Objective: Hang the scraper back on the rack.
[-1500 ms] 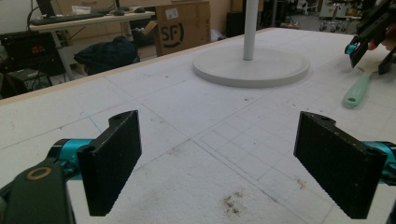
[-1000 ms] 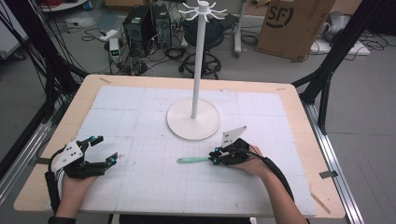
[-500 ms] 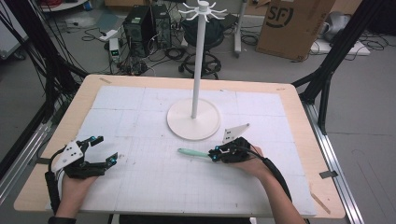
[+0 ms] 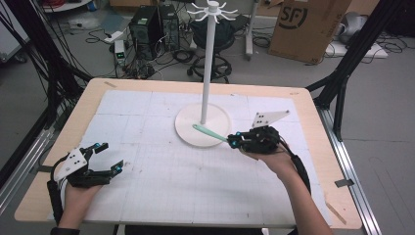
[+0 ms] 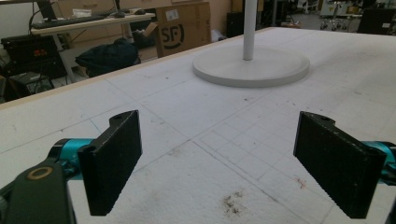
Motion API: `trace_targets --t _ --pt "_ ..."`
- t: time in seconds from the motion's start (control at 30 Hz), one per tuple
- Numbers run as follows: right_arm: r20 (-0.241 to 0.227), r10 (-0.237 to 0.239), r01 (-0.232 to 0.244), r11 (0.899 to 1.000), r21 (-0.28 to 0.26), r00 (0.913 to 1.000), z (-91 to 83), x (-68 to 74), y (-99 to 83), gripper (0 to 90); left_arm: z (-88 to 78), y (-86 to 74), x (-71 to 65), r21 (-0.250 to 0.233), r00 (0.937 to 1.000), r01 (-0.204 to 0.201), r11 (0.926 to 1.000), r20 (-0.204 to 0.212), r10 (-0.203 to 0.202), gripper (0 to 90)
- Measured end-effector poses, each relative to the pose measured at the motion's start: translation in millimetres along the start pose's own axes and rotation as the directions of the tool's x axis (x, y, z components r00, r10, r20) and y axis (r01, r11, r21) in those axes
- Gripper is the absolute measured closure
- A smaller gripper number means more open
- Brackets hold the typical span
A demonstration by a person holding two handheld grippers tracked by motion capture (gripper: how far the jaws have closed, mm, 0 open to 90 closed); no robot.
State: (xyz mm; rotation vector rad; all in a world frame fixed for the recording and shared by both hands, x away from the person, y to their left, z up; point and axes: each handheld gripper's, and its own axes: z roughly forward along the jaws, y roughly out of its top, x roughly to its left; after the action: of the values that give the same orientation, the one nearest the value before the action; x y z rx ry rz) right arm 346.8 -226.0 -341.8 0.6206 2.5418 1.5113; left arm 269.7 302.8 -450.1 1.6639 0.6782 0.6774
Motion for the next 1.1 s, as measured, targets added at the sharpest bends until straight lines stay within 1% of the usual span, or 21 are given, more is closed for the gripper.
trace_targets --t 0.07,0.1,0.13,0.17,0.2,0.27,0.3,0.33,0.37,0.43,0.47,0.57,0.6,0.7,0.73,0.77,0.8,0.83,0.93,1.0,1.1 --pt "0.011 -0.005 0.006 1.000 -0.007 0.9999 -9.4 0.4 12.4 81.6 0.0 0.0 0.0 0.000 1.0000 0.000 1.0000 0.000 0.000 15.8" --pt "0.011 -0.005 0.006 1.000 -0.007 0.9999 -9.4 0.4 12.4 81.6 0.0 0.0 -0.1 0.000 1.0000 -0.001 1.0000 0.000 0.001 15.8" --pt "0.023 -0.005 0.005 1.000 -0.001 0.9997 -14.3 1.5 18.8 81.6 0.0 0.0 0.0 0.000 1.0000 -0.001 1.0000 0.000 0.001 15.8" --pt "0.039 -0.018 0.018 1.000 -0.004 0.9991 -23.7 1.9 31.8 81.6 0.0 0.0 -0.1 0.000 1.0000 -0.001 1.0000 0.000 0.001 15.8" --pt "0.039 -0.018 0.018 1.000 -0.004 0.9991 -23.7 1.9 31.8 81.6 0.0 0.0 -0.1 0.000 1.0000 -0.001 1.0000 -0.001 0.001 15.8" --pt "0.052 -0.029 0.029 1.000 0.000 0.9982 -33.8 3.3 45.2 81.6 0.0 0.0 -0.1 0.001 1.0000 -0.001 1.0000 -0.001 0.001 15.8" --pt "0.057 -0.037 0.038 0.999 -0.011 0.9977 -44.1 4.0 58.4 81.5 0.0 0.0 -0.1 0.001 1.0000 -0.001 1.0000 -0.001 0.001 15.8" --pt "0.063 -0.041 0.043 0.999 -0.016 0.9972 -48.0 4.2 63.3 81.6 0.0 0.0 -0.2 0.001 1.0000 -0.002 1.0000 -0.002 0.002 15.7" --pt "0.063 -0.041 0.043 0.999 -0.016 0.9972 -48.0 4.2 63.3 81.6 0.0 0.0 -0.2 0.001 1.0000 -0.002 1.0000 -0.002 0.002 15.8" --pt "0.090 -0.047 0.050 0.998 -0.025 0.9948 -65.5 4.8 84.1 81.5 0.0 0.0 -0.1 0.001 1.0000 -0.002 1.0000 -0.002 0.002 15.8" --pt "0.090 -0.047 0.050 0.998 -0.025 0.9948 -65.5 4.8 84.1 81.5 0.0 0.0 -0.1 0.001 1.0000 -0.002 1.0000 -0.001 0.002 15.8" --pt "0.110 -0.050 0.055 0.998 -0.035 0.9927 -86.6 3.7 107.3 81.5 0.0 0.1 -0.2 0.001 1.0000 -0.003 1.0000 -0.002 0.003 15.8" --pt "0.110 -0.050 0.055 0.998 -0.035 0.9927 -86.6 3.7 107.3 81.5 0.0 0.1 -0.1 0.002 1.0000 -0.004 1.0000 -0.002 0.004 15.8" --pt "0.140 -0.050 0.056 0.998 -0.039 0.9890 -101.4 2.7 121.9 81.5 0.1 0.1 -0.2 0.001 1.0000 -0.004 1.0000 -0.003 0.004 15.8" --pt "0.153 -0.056 0.063 0.997 -0.043 0.9867 -109.9 1.7 129.9 81.5 0.1 0.1 -0.2 0.001 1.0000 -0.005 1.0000 -0.003 0.005 15.8" --pt "0.153 -0.056 0.063 0.997 -0.043 0.9867 -109.9 1.7 129.9 81.5 0.1 0.1 -0.3 0.000 1.0000 -0.004 1.0000 -0.003 0.004 15.8" --pt "0.164 -0.053 0.061 0.997 -0.049 0.9851 -117.5 0.7 136.8 81.5 0.1 0.1 -0.3 0.001 1.0000 -0.005 1.0000 -0.003 0.005 15.8" --pt "0.164 -0.053 0.061 0.997 -0.049 0.9851 -117.5 0.7 136.8 81.5 0.1 0.1 -0.3 0.001 1.0000 -0.004 1.0000 -0.003 0.004 15.8" --pt "0.178 -0.050 0.060 0.997 -0.051 0.9827 -126.2 -0.6 145.1 81.6 0.2 0.1 -0.3 0.001 1.0000 -0.004 1.0000 -0.004 0.004 15.8" --pt "0.178 -0.048 0.058 0.997 -0.055 0.9828 -132.0 -0.6 151.4 81.5 0.2 0.0 -0.4 0.001 1.0000 -0.002 1.0000 -0.002 0.002 15.9" --pt "0.189 -0.056 0.067 0.996 -0.053 0.9803 -137.2 -0.3 158.7 81.5 0.3 0.0 -0.5 0.001 1.0000 -0.002 1.0000 -0.002 0.002 15.9"
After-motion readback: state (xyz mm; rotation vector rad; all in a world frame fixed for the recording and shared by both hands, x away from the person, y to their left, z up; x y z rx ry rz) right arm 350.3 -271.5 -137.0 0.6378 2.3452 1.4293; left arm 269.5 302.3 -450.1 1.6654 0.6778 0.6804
